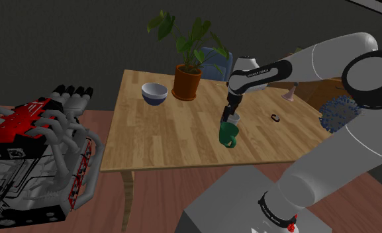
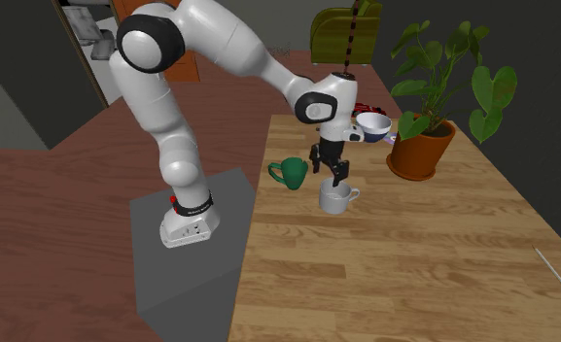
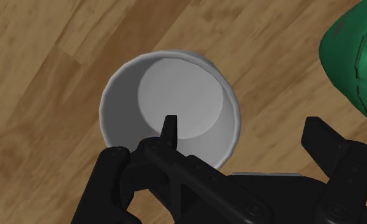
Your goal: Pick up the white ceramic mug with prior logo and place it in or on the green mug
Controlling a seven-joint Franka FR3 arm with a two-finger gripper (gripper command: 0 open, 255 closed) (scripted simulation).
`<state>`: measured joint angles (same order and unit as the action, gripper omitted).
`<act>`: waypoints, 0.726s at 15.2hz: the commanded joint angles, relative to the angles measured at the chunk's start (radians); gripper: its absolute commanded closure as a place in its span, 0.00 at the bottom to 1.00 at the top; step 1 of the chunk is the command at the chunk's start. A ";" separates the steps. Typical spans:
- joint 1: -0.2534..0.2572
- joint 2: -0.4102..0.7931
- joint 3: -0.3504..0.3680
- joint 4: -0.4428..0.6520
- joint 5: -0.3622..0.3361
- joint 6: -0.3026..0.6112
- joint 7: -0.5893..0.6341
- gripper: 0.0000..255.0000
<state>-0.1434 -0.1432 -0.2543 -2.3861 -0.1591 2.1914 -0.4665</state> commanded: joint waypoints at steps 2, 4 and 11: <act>-0.003 0.026 -0.005 -0.017 0.001 0.043 -0.004 0.00; -0.004 0.042 -0.008 -0.030 0.002 0.072 -0.006 0.00; -0.005 0.056 -0.010 -0.039 0.003 0.095 -0.007 0.00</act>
<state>-0.1482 -0.0878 -0.2642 -2.4249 -0.1559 2.2858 -0.4735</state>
